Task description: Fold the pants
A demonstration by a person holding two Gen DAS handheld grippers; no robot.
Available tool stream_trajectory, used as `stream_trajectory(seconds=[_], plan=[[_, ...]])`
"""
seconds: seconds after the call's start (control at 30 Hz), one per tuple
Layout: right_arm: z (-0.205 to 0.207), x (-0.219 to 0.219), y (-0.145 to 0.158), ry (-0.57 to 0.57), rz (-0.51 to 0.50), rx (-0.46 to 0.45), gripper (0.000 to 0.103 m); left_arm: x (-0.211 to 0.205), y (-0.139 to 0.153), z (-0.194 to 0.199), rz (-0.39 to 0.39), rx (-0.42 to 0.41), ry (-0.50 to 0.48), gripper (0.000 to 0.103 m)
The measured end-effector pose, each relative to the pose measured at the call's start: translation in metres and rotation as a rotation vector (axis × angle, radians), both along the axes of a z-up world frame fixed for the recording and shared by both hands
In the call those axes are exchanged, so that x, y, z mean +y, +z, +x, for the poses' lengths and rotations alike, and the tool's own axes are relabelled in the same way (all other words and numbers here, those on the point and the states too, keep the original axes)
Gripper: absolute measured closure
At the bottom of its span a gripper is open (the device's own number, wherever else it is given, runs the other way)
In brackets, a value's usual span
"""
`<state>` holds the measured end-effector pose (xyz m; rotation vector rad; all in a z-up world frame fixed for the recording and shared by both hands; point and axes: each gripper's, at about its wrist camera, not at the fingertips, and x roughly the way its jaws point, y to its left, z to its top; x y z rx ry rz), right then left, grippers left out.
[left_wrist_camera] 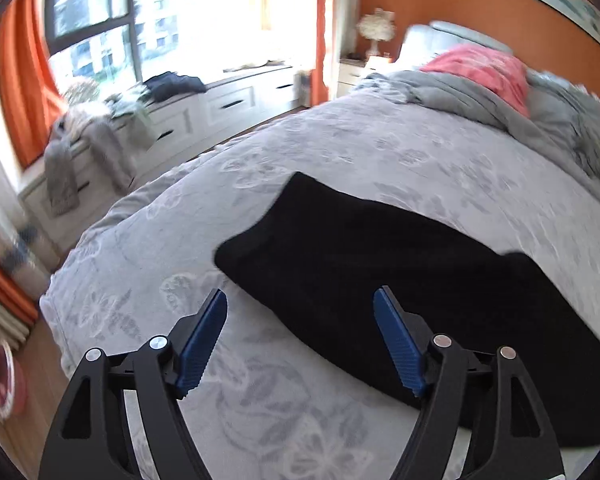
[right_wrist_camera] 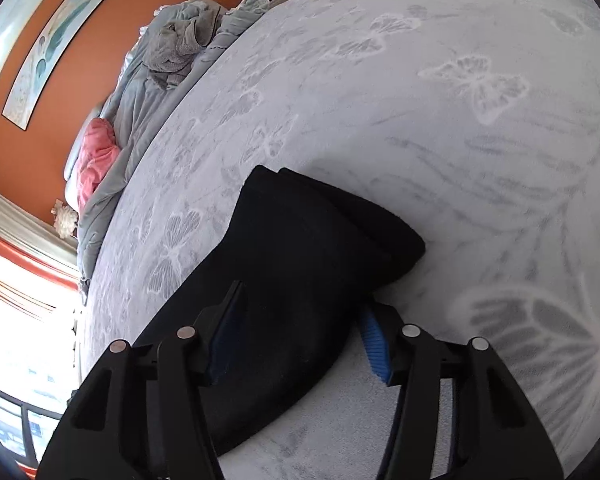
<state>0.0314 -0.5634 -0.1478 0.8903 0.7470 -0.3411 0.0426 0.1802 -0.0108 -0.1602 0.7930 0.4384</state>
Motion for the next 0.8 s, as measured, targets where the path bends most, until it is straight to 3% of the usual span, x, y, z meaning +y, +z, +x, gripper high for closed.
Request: stream_trajectory(seconds=[0.03,0.07,0.1,0.2,0.3,0.4,0.53,0.8], plan=[[0.003,0.004,0.004,0.000,-0.040,0.015,0.066,-0.020,-0.004,0.001,0.032,0.018,-0.060,0.029],[0.004,0.007,0.007,0.004,-0.084,0.033,0.085,-0.037,-0.009,0.001,0.057,0.033,-0.113,0.029],[0.005,0.009,0.011,0.003,-0.108,0.039,0.089,-0.053,-0.015,0.002,0.077,0.044,-0.161,0.029],[0.001,0.014,0.030,-0.033,-0.129,-0.012,0.091,-0.085,-0.027,0.005,0.143,0.071,-0.255,0.029],[-0.002,0.032,0.066,-0.032,-0.202,-0.084,0.091,-0.097,-0.032,0.006,0.147,0.081,-0.302,0.029],[-0.004,0.066,0.109,0.012,-0.302,-0.177,0.091,-0.096,-0.031,0.006,0.122,0.077,-0.294,0.028],[-0.003,0.120,0.153,0.089,-0.344,-0.319,0.092,-0.091,-0.030,0.009,0.083,0.079,-0.265,0.027],[0.019,0.228,0.184,0.276,-0.350,-0.456,0.092,-0.093,-0.025,0.007,0.070,0.068,-0.254,0.027]])
